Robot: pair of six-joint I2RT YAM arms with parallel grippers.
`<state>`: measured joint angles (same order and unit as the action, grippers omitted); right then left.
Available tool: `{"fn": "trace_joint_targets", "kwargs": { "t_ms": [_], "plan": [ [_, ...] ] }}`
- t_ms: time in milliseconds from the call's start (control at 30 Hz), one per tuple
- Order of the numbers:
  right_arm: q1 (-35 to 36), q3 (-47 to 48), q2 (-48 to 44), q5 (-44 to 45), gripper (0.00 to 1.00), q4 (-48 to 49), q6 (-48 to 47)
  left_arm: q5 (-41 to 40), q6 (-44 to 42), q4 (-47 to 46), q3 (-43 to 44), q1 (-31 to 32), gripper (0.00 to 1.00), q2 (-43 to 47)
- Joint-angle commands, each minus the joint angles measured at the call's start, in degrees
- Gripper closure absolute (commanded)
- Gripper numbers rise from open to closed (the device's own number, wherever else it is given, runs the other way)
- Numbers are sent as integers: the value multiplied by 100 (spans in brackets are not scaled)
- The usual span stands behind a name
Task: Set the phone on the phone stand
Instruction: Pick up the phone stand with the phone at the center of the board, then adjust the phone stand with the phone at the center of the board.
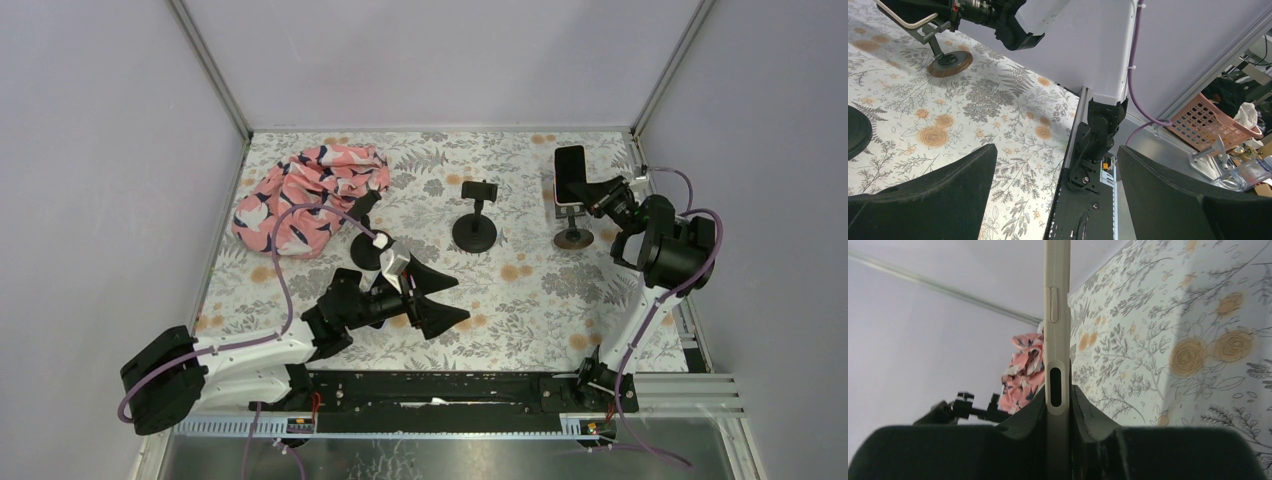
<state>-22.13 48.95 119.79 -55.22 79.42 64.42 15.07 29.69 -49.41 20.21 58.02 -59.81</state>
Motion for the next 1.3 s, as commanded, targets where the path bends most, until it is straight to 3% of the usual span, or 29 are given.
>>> {"fn": "trace_joint_targets", "kwargs": {
  "t_ms": [0,200,367,700,1000,1267],
  "plan": [
    [43,-192,-712,-587,100,1860,-688,31,-7,-347,49,4,1,-78],
    [42,-557,-1026,-964,100,1882,-1127,-83,92,-507,188,42,1,-460],
    [42,-894,-1536,-1255,100,1890,-1352,-532,343,-1077,570,279,1,-1351],
    [44,-1897,-3694,-1469,100,1890,-624,-1418,1292,-2380,1404,412,1,-3181],
    [142,-2247,-5053,-1798,100,1890,624,-1082,1768,-2841,1857,-18,1,-3411],
    [1119,-2406,-6116,-1831,100,1299,641,-927,1897,-2790,1880,-117,1,-3480]
  ]
}}
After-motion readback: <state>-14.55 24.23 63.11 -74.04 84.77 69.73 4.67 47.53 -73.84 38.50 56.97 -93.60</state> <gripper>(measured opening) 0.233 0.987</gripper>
